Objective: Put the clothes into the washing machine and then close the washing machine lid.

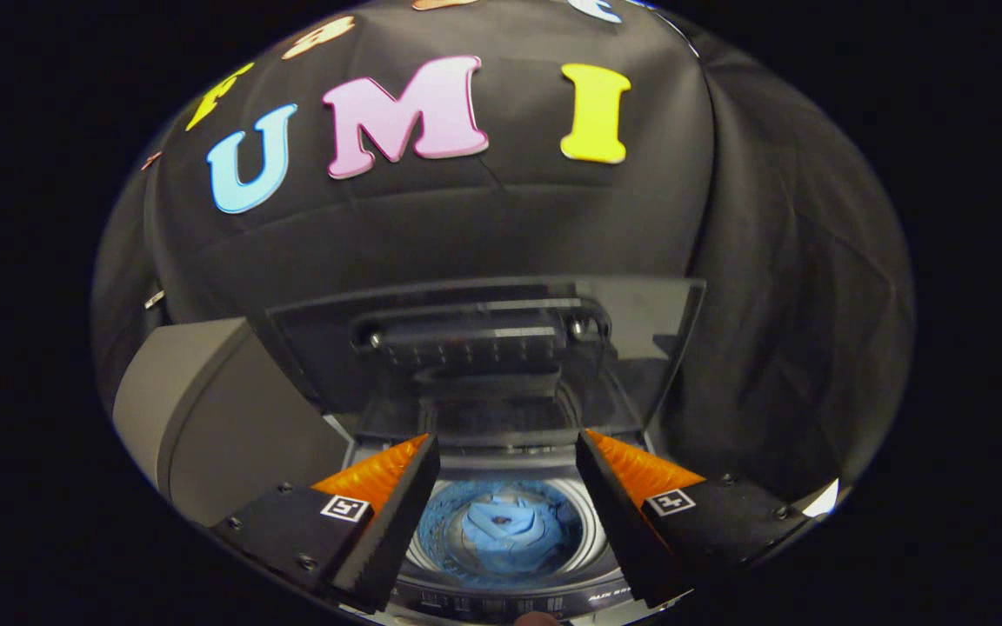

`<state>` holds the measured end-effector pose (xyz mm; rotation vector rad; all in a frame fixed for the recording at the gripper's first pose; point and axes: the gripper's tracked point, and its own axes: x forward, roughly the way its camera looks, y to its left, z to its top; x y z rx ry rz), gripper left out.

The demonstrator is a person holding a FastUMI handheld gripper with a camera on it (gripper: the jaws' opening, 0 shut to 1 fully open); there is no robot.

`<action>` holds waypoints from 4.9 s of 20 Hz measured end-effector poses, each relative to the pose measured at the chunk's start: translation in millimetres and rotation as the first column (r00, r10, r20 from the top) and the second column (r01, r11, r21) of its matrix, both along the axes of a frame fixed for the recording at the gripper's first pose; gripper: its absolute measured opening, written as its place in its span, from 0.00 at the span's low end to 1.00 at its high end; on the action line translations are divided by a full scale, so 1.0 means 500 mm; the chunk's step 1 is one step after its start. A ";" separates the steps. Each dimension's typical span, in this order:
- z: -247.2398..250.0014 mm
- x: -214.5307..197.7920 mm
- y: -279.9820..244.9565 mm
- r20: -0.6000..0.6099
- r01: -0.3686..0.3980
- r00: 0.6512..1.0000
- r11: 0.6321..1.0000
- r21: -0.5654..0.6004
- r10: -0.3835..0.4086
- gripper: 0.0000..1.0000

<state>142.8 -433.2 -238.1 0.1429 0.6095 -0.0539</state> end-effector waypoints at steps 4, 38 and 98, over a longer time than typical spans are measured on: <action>0.101 0.071 0.020 0.173 -0.052 0.983 0.997 -0.061 0.062 0.99; 0.070 0.044 0.029 0.176 -0.025 0.984 0.999 -0.026 0.029 1.00; 0.469 -0.313 0.280 0.492 0.116 0.863 0.993 0.026 -0.114 0.98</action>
